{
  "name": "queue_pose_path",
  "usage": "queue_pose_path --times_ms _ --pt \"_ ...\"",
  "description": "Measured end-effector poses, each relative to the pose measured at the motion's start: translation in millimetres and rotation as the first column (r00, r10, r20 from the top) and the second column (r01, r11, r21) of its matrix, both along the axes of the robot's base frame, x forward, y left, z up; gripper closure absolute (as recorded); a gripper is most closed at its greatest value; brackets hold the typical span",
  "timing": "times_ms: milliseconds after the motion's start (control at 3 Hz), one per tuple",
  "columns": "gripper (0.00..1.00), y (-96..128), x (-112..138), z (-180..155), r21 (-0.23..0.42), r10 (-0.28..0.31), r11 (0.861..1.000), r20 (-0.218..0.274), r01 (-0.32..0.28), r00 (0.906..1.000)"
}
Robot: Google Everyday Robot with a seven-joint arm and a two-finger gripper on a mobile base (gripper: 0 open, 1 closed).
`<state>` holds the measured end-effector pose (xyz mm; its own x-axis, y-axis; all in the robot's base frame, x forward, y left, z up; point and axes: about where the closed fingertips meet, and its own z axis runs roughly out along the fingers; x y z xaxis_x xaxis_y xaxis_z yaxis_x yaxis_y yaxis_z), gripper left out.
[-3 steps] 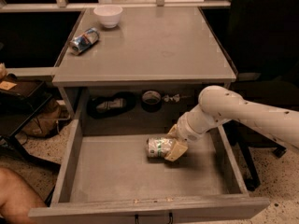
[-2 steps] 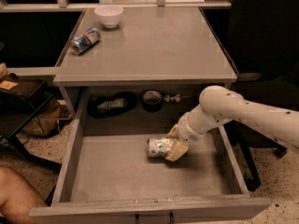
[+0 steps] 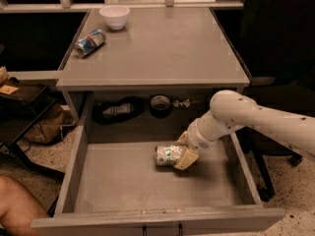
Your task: Place 7up can into top drawer
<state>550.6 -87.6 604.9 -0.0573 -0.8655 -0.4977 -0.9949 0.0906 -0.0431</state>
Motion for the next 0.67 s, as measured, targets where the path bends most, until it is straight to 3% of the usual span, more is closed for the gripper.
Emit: queue_pose_path --times_ms 667 --pt "0.12 0.1 0.0 -0.1 0.000 0.000 1.000 0.000 0.000 1.0000"
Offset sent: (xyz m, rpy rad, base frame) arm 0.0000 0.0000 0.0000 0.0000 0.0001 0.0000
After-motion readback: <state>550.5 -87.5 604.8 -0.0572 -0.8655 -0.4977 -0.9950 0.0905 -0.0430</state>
